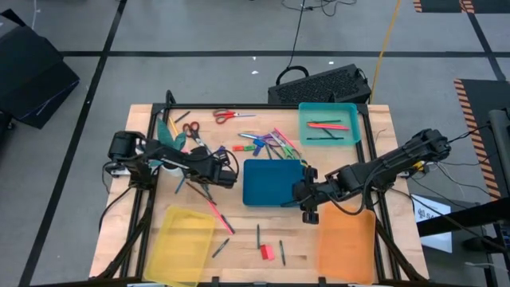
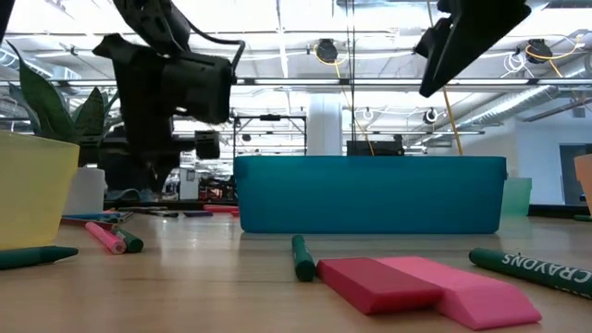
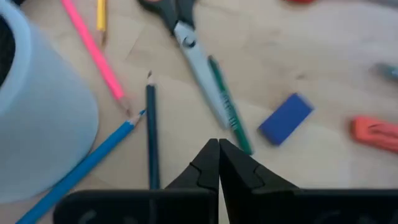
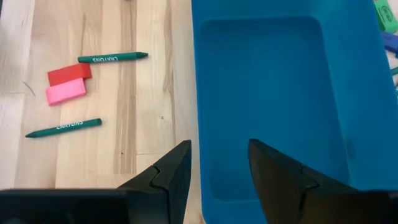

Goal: Sort crayons/erasers/pens/pencils in bins
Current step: Put the dark blue pencil into the green bin

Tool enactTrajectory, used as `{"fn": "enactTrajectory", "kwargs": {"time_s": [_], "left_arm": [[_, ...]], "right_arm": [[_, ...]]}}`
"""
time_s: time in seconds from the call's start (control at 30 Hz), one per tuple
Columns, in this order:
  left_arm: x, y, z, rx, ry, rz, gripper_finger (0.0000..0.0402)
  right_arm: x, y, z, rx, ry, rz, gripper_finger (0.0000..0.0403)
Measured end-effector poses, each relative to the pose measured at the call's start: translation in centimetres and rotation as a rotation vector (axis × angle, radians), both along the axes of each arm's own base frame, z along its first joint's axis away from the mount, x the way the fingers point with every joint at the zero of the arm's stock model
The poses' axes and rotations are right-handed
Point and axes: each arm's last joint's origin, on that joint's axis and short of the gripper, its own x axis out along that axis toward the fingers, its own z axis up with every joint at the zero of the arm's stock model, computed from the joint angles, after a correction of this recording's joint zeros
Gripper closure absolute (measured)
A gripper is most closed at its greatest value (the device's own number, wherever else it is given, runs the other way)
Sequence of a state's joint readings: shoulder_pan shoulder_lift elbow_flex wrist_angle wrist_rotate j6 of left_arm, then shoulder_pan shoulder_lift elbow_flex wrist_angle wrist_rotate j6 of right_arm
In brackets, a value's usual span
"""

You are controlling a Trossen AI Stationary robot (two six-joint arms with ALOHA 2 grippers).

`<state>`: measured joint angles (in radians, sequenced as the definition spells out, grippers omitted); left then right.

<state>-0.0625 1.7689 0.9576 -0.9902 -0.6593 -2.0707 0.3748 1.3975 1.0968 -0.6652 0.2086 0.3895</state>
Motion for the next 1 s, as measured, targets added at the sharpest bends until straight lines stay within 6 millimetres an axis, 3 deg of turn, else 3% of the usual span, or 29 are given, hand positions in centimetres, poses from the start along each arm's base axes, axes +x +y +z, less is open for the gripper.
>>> {"fn": "enactTrajectory", "kwargs": {"time_s": [0.17,0.4,0.53,0.73,1.0], "left_arm": [[-0.4,-0.8,-0.3,-0.003,0.008,-0.014,0.0366],[-2.3,-2.2,-1.8,0.027,-0.001,0.012,0.0270],[-3.2,-2.7,-2.7,0.053,-0.028,0.013,0.0240],[-3.6,-2.5,-4.0,0.117,-0.085,-0.041,0.0254],[-3.2,-2.0,-7.0,0.195,0.022,-0.049,0.0305]], "right_arm": [[0.0,0.0,-0.1,0.005,0.005,-0.005,0.0252],[0.0,0.0,-0.1,0.006,0.004,-0.006,0.0252],[0.0,0.0,-0.1,0.007,0.003,-0.007,0.0252],[0.0,0.0,-0.1,0.007,0.002,-0.007,0.0252],[0.0,0.0,-0.1,0.010,-0.007,-0.008,0.0252]]}}
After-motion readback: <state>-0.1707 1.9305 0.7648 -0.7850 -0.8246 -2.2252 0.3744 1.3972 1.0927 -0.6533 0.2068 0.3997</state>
